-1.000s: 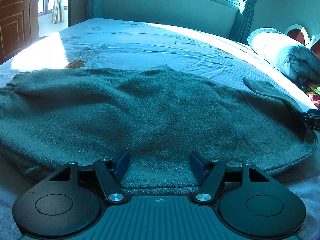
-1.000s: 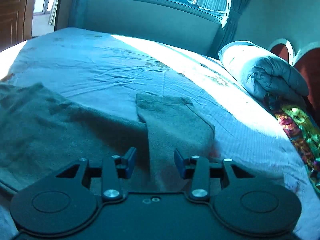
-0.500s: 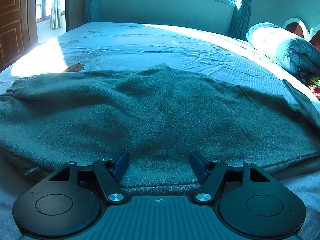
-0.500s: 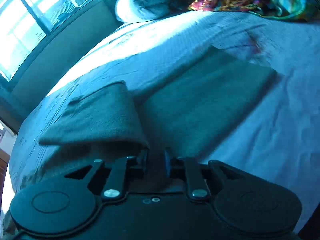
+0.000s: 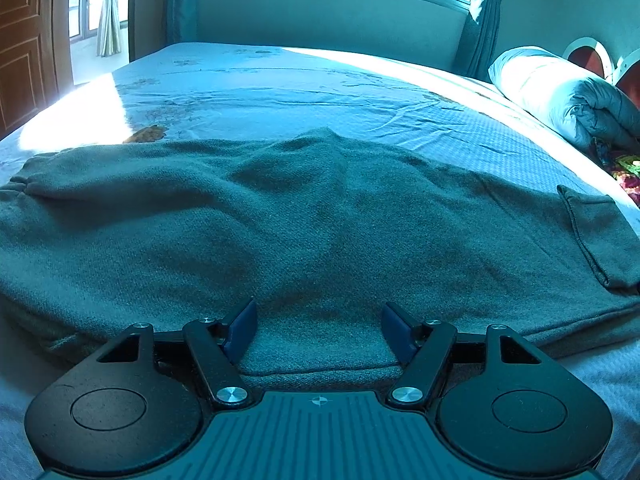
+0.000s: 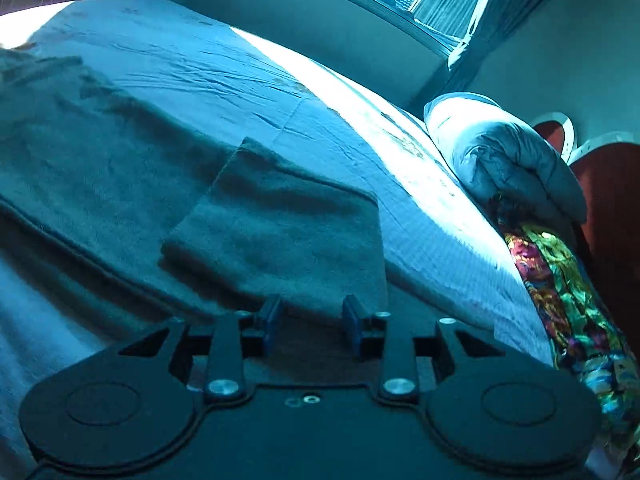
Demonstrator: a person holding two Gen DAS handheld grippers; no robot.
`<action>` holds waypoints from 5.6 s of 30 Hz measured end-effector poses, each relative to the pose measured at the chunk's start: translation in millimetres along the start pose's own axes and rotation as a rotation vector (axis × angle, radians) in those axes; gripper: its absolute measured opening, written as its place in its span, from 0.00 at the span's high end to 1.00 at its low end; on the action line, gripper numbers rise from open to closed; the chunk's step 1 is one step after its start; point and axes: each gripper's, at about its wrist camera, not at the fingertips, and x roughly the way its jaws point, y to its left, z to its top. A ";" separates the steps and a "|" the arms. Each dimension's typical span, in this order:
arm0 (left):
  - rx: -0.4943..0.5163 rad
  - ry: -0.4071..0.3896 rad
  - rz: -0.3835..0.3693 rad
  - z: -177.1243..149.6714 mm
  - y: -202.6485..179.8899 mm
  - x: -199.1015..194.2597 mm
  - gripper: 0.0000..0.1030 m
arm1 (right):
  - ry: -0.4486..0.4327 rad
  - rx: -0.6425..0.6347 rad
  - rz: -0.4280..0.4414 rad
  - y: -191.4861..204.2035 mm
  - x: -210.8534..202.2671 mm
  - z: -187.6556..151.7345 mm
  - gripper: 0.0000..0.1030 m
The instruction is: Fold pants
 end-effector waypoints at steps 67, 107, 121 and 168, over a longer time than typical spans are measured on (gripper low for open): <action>0.051 -0.036 0.006 -2.2 12.8 -36.5 0.31 | -0.016 1.252 0.567 -122.1 -10.8 -108.4 0.86; 0.006 -0.068 0.028 -10.4 23.9 -51.9 0.29 | 0.098 1.384 0.493 -115.6 8.3 -118.3 0.94; 0.059 -0.029 -0.002 -9.3 -4.7 -38.8 0.28 | 0.026 1.450 0.302 -151.3 1.8 -158.5 0.99; 0.097 -0.014 0.012 -12.0 -11.4 -33.0 0.27 | -0.111 1.757 0.286 -207.3 20.5 -222.7 0.88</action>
